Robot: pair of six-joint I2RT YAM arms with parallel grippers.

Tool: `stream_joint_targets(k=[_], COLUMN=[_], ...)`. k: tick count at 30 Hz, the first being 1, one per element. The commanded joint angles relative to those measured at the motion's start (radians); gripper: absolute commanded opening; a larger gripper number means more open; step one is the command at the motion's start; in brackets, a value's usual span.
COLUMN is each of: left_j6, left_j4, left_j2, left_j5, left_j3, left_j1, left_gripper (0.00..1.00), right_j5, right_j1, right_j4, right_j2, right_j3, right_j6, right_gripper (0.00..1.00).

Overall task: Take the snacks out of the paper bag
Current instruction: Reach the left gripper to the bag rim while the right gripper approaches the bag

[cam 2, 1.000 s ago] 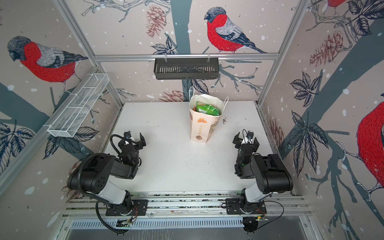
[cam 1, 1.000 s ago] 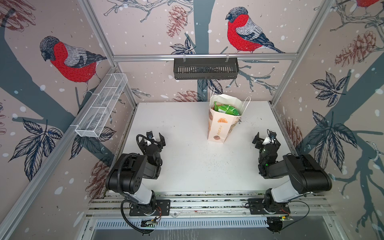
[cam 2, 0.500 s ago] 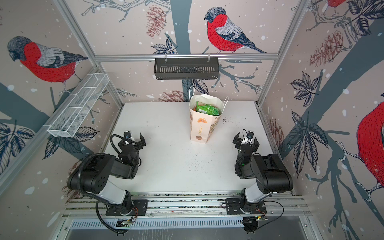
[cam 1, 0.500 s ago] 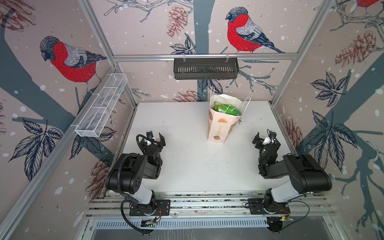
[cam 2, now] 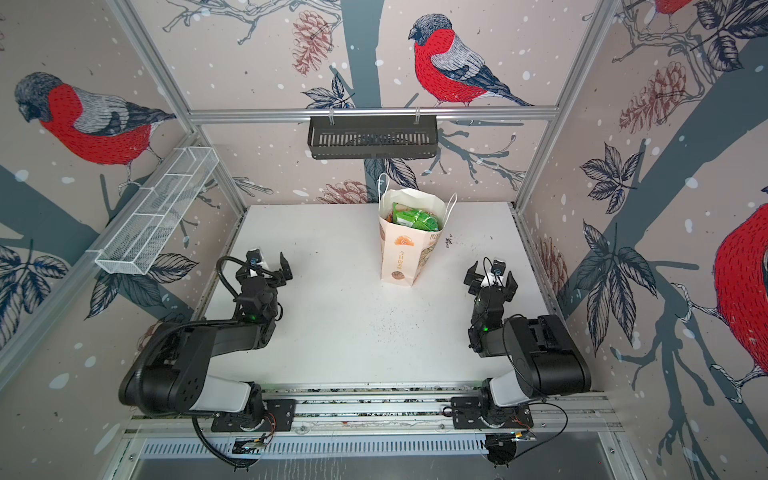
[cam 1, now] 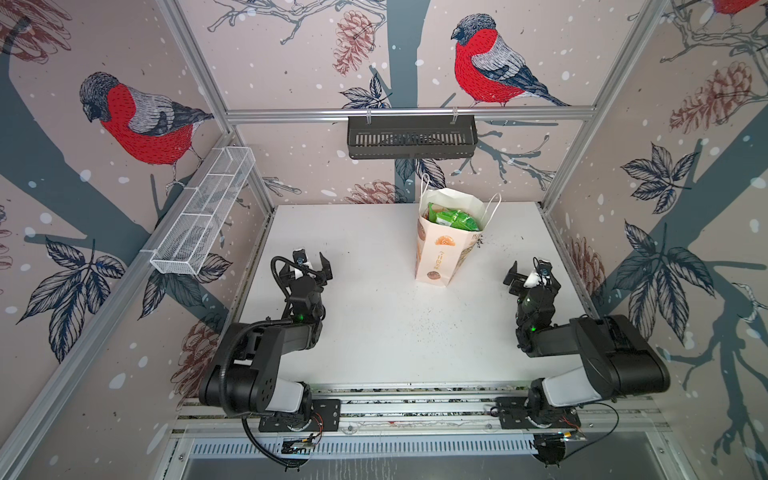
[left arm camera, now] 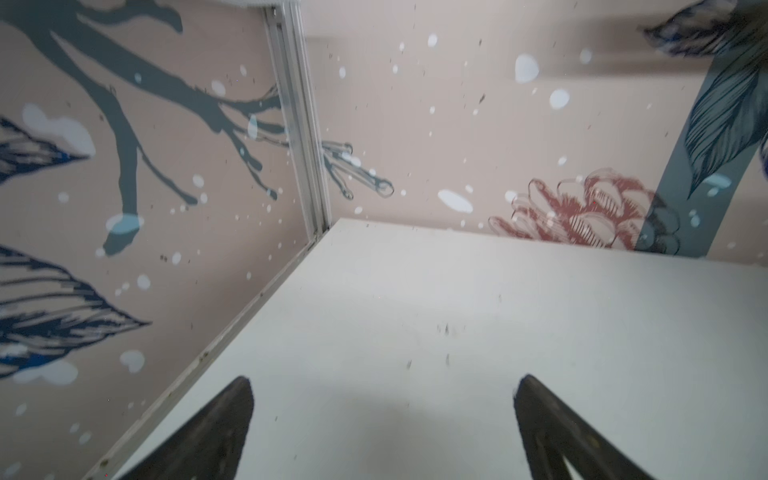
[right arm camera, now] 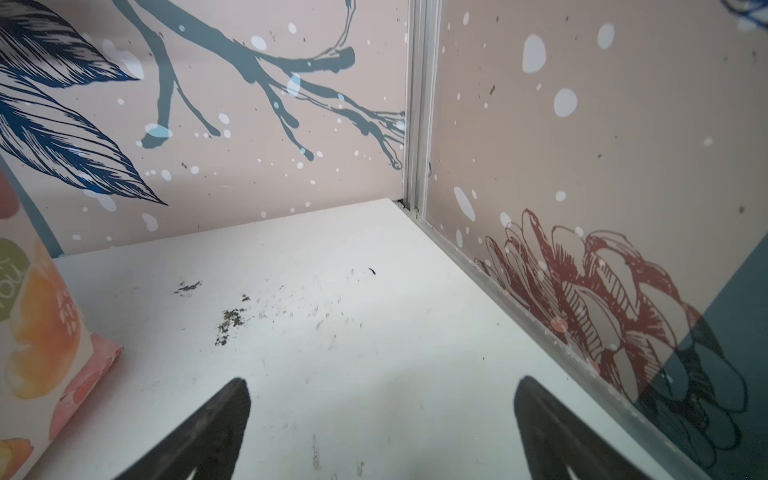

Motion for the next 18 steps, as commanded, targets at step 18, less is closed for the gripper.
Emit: stream_joint_targets(k=[18], left_j6=[-0.366], left_j4=[-0.928], left_j2=[-0.082], left_j5=[0.141], left_j3=[0.542], left_j1=[-0.199], left_gripper=[0.98], right_j5=[-0.25], right_j1=[0.149], right_j4=[-1.148], right_j2=[-0.389], right_j3=[0.42], right_j6=[0.383], right_gripper=[1.0])
